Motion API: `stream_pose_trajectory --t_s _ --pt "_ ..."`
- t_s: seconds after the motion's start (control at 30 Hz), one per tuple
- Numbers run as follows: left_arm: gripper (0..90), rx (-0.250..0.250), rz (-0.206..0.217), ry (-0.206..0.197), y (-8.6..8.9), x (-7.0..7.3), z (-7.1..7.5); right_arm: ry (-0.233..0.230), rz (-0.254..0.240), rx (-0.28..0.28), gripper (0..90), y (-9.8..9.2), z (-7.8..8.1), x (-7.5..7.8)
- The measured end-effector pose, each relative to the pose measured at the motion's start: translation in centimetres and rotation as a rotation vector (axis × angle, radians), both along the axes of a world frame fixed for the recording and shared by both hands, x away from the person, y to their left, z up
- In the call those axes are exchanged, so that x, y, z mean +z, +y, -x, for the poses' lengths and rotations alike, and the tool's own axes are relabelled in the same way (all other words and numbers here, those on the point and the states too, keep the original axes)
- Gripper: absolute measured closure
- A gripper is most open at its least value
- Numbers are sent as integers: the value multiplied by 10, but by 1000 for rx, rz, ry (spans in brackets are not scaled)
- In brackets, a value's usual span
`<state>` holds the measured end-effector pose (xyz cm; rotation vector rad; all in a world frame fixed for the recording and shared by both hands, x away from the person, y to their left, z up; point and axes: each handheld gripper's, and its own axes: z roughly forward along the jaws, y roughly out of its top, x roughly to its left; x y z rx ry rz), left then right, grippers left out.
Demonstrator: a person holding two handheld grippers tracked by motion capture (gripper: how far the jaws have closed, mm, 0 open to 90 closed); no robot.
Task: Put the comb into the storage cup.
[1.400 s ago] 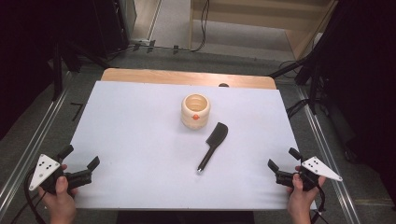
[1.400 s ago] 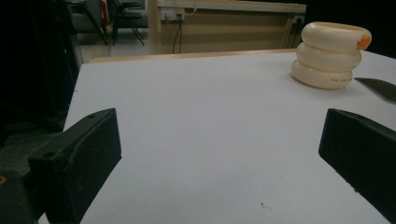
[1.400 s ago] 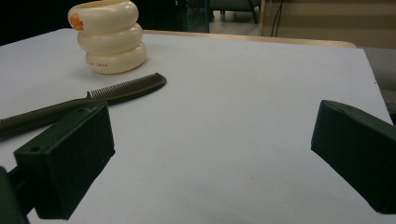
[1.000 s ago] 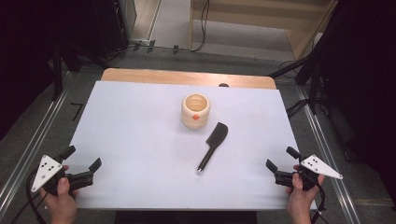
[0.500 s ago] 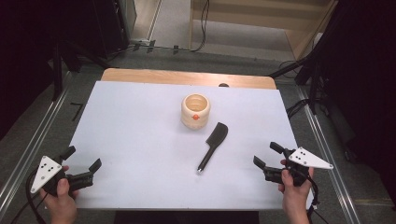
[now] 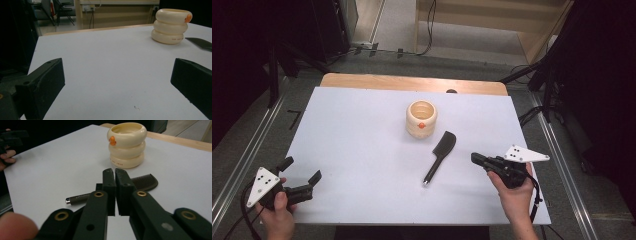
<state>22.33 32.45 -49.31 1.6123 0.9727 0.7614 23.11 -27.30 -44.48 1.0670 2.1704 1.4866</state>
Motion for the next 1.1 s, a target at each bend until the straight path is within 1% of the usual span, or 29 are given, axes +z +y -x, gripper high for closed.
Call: stream_pose_trajectory --t_s 0.07,0.17,0.2,0.23,0.27,0.3,0.37,0.47,0.53,0.57,0.63,0.7,0.73,0.8,0.83,0.87,0.93,0.97,1.07,1.1 --pt "0 -2 -5 0 0 0 0 4 31 5 883 6 -3 1" --pt "0 0 -5 1 0 0 0 25 71 5 884 17 -8 2" --pt "0 1 -3 0 0 0 0 28 77 17 884 19 -10 2" --pt "0 1 -3 0 0 0 0 28 77 17 884 19 -10 2" --pt "0 2 -1 0 0 0 0 31 113 15 885 27 -15 3" --pt "0 2 0 1 0 0 0 31 113 15 885 27 -15 3" --pt "0 1 0 1 0 0 0 37 138 34 885 35 -21 4" --pt "0 1 -2 0 0 0 0 50 141 71 885 42 -28 4" --pt "0 0 -4 1 -1 0 0 57 149 80 885 45 -30 4" --pt "0 -1 -4 1 -1 0 0 64 167 90 885 50 -35 4" --pt "0 -3 -7 2 -1 0 0 69 186 100 886 56 -39 3" --pt "0 0 -11 3 -1 0 0 78 216 105 886 61 -42 2" --pt "0 0 -11 3 -1 0 0 78 216 105 886 61 -42 2" --pt "0 0 -11 2 -1 0 0 86 253 121 886 68 -49 1" --pt "0 0 -11 2 -1 0 0 86 253 121 886 68 -49 1" --pt "0 0 -12 3 -1 0 0 101 275 129 886 72 -54 0" --pt "0 0 -11 3 -1 0 0 104 281 132 886 73 -56 0" --pt "0 0 -11 3 -1 0 0 118 297 144 886 77 -60 -2" --pt "0 -1 -11 2 -1 0 0 131 332 158 886 84 -66 -6" --pt "0 -1 -11 2 -1 0 0 143 344 158 886 87 -67 -7"
